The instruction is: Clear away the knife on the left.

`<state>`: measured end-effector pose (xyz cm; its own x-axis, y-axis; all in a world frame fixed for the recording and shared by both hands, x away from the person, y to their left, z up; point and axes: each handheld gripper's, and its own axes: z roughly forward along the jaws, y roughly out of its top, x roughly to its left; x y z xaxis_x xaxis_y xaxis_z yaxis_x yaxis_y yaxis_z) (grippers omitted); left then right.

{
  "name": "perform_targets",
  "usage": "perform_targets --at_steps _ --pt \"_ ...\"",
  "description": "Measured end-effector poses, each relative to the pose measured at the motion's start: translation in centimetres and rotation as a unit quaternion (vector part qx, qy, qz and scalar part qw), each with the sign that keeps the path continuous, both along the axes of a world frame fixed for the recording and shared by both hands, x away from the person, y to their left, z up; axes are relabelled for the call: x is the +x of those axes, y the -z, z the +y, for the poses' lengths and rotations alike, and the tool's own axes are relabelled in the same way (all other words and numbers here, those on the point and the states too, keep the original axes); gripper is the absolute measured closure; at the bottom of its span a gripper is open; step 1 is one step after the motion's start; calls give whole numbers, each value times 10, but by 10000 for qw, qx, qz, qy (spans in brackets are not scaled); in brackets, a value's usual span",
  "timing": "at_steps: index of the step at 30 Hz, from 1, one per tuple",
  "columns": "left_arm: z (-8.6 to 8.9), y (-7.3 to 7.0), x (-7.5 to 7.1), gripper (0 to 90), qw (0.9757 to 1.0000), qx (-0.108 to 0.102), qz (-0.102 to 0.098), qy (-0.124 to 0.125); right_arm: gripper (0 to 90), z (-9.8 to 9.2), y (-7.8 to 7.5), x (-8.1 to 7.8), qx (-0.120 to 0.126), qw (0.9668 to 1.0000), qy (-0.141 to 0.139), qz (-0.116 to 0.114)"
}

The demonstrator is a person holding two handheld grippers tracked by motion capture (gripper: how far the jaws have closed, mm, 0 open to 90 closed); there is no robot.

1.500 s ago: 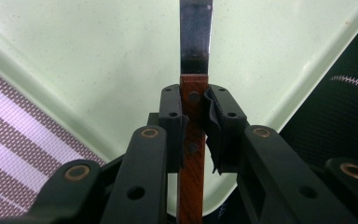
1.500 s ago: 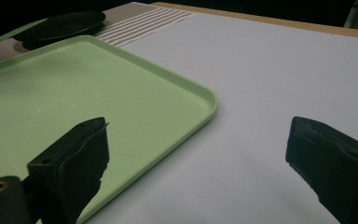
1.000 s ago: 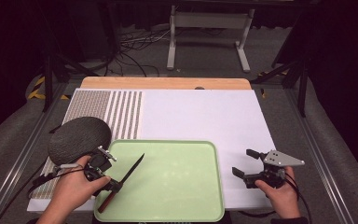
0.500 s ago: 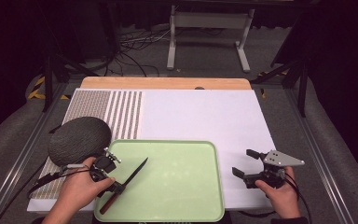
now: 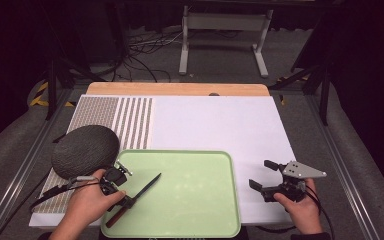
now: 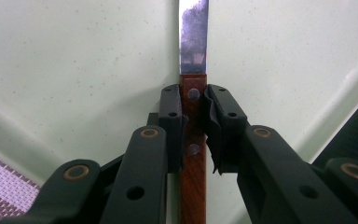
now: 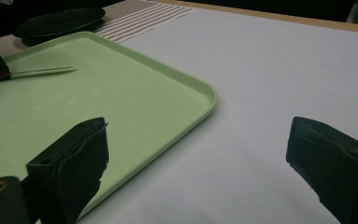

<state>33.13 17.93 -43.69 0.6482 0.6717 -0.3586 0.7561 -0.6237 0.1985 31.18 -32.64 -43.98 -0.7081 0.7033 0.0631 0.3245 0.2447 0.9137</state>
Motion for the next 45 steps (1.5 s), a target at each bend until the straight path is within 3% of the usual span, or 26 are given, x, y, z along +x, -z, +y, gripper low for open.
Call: perform_targets --at_steps 5,7,9,13,17,18,19,21,23,26,29,32,33,34,37,38,41,45 --pt "-1 -1 -1 743 10000 -50 -31 65 63 0 0 0 -3 10000 -3 -7" --pt "-1 -3 -1 601 9998 -111 -50 156 63 0 0 0 -4 10000 3 -1" --pt "-2 -5 -2 539 9995 -201 -89 205 63 0 0 0 -2 10000 4 -3" --pt "-2 -12 -4 402 9977 -439 -409 299 63 0 0 0 -12 10000 -1 0" --pt "-5 -14 -6 265 9913 -573 -1004 635 62 0 0 0 -6 10000 -1 -4" --pt "-7 -13 -6 247 9892 -566 -1119 761 62 0 0 0 -10 10000 -1 -6" --pt "-7 -13 -6 235 9892 -566 -1119 761 61 0 0 0 -17 10000 4 -11" --pt "-10 -11 -7 215 9829 -563 -1398 1056 59 0 0 0 -15 10000 4 -23" --pt "-12 -10 -8 204 9795 -581 -1499 1218 59 0 0 0 -10 10000 -2 -40" --pt "-14 -10 -10 265 9705 -708 -1662 1596 59 0 0 0 -6 10000 -1 -39" --pt "-16 -8 -11 490 9623 -819 -1765 1900 59 1 0 0 -6 10000 -20 -50" --pt "-19 -4 -11 666 9497 -770 -2048 2242 59 1 1 0 -19 10000 -32 -52" --pt "-20 -3 -11 704 9461 -787 -2116 2321 59 1 1 0 -3 10000 -41 -52" --pt "-20 -3 -11 746 9444 -777 -2145 2367 60 1 0 0 22 10000 -51 -53" --pt "-21 -1 -10 867 9421 -800 -2114 2479 60 1 0 0 51 9999 -61 -78" --pt "-21 -1 -10 899 9423 -759 -2120 2476 60 1 0 -1 59 9999 -58 -67" --pt "-22 2 -9 900 9444 -651 -2023 2510 60 1 0 0 55 9999 -65 -60" --pt "-23 4 -9 900 9450 -589 -1942 2566 59 1 0 0 61 9999 -64 -49"
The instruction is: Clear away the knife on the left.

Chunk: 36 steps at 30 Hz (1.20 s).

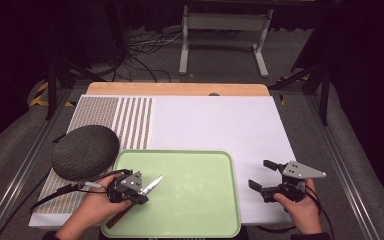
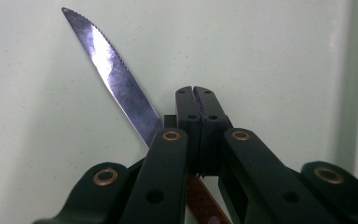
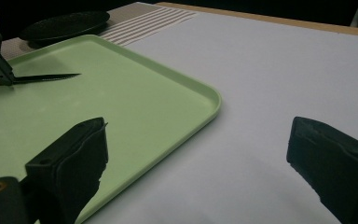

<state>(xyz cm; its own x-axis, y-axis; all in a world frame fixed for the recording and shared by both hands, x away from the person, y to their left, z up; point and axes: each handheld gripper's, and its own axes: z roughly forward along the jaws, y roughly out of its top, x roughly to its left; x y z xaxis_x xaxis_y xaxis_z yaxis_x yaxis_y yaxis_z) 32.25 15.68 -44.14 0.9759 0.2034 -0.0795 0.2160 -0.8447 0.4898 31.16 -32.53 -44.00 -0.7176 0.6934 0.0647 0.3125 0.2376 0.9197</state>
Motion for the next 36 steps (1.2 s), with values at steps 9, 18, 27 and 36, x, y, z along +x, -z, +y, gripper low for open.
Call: perform_targets --at_steps 9,18,27,36 --pt "1 2 1 900 9998 208 -11 54 59 0 0 0 0 10000 -4 3" --pt "4 1 0 900 9995 293 -68 48 59 0 1 0 -19 10000 -3 18" --pt "7 1 1 900 9995 296 -60 -63 60 0 1 0 -36 10000 -8 30" --pt "12 1 3 900 9993 313 -33 -210 59 0 1 0 -50 10000 -15 32"
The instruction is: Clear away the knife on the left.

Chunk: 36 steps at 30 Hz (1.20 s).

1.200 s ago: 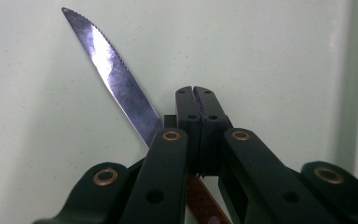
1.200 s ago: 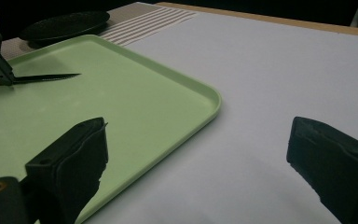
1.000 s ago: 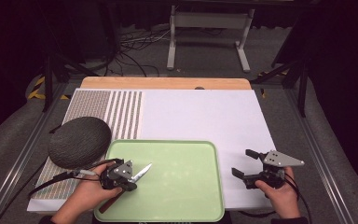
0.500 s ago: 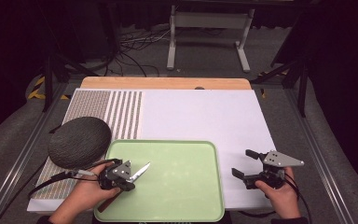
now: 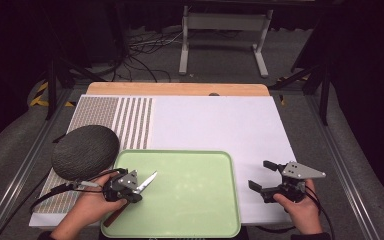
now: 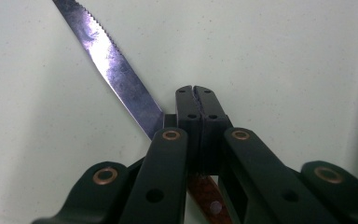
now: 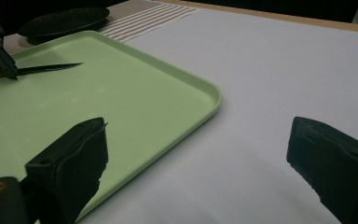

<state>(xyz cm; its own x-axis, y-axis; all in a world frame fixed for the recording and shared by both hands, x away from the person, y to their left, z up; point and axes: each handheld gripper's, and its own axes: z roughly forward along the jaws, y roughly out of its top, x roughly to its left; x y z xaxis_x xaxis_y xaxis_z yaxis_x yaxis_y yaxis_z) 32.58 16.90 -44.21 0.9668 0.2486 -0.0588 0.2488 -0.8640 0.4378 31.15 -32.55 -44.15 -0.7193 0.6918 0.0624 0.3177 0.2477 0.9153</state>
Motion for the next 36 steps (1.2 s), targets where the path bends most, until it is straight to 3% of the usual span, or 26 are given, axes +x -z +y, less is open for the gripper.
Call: perform_targets --at_steps 6,16,36 --pt "6 1 2 900 9999 -112 78 -95 59 0 0 0 5 10000 3 2" --pt "14 1 3 900 9996 -111 128 -233 60 -1 0 0 2 10000 3 15" --pt "21 0 0 900 9995 29 85 -308 60 0 2 0 -45 10000 -7 47"
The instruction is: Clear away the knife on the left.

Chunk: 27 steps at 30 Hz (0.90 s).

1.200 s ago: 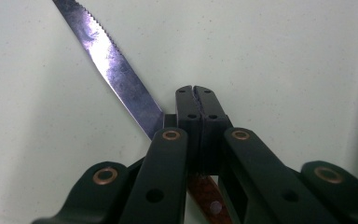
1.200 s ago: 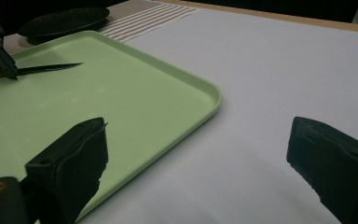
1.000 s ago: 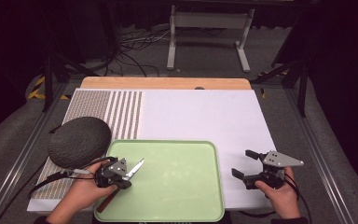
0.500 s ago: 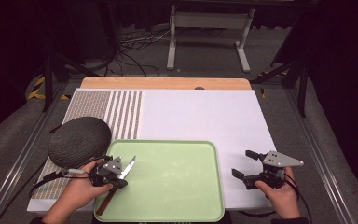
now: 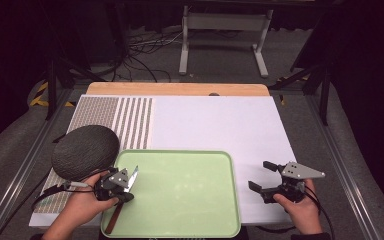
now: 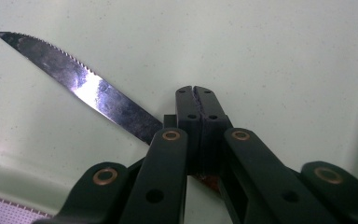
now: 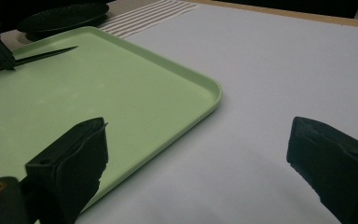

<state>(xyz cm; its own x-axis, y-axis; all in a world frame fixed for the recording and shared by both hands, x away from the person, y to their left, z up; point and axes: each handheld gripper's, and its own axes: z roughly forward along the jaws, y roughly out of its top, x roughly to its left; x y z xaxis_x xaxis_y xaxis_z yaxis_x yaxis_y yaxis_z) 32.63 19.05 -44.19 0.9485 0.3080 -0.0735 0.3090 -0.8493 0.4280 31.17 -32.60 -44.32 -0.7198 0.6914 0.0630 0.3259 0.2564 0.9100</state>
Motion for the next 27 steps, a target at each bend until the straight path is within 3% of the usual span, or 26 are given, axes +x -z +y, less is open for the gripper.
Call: perform_targets --at_steps 27 --pt "9 0 -3 900 10000 33 67 -27 59 1 1 0 -22 10000 -31 20"
